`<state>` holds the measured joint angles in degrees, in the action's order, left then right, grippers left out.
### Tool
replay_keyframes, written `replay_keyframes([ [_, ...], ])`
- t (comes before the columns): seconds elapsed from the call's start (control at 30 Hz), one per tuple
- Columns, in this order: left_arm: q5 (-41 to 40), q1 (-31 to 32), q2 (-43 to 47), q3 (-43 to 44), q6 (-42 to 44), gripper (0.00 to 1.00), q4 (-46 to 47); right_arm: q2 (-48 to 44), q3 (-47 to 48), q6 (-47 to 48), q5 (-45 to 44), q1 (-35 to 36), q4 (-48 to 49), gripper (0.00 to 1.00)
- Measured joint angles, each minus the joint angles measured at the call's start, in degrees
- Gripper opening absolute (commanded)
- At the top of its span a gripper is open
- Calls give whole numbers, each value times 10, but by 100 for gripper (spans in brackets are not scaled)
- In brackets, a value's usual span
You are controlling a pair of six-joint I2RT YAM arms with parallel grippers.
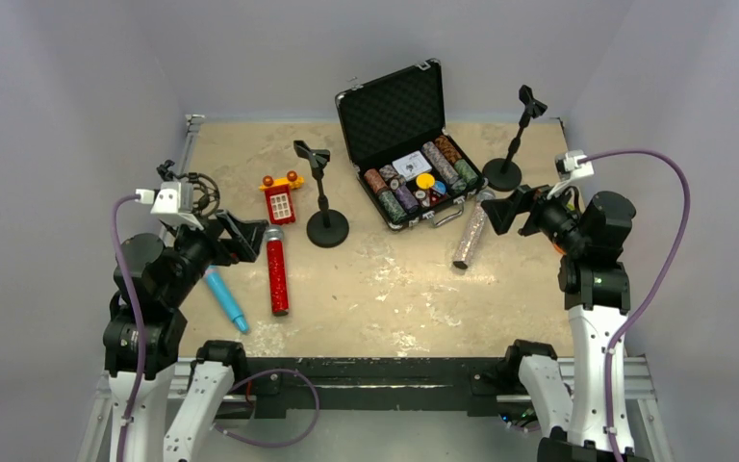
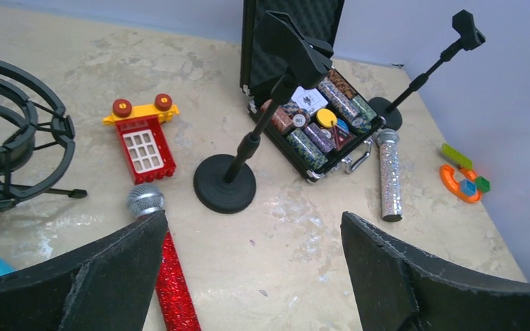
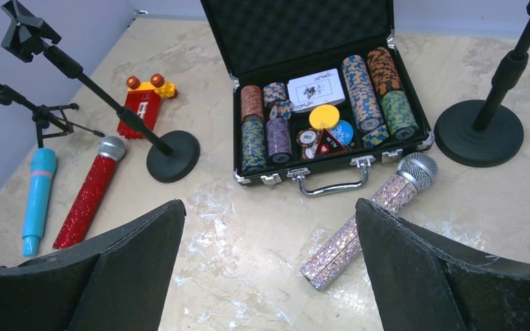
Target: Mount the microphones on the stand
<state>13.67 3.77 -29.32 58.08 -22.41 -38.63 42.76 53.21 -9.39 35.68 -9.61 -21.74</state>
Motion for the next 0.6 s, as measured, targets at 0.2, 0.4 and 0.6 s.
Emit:
replay_keyframes([
  [0.2,29,0,-14,5,-37,99,-1,5,0,29,44,0,1,99],
  [0.4,54,0,-46,31,-72,97,-13,19,3,177,182,9,-31,99],
  [0.6,59,7,-119,105,-81,97,-75,29,4,303,224,33,-75,99],
])
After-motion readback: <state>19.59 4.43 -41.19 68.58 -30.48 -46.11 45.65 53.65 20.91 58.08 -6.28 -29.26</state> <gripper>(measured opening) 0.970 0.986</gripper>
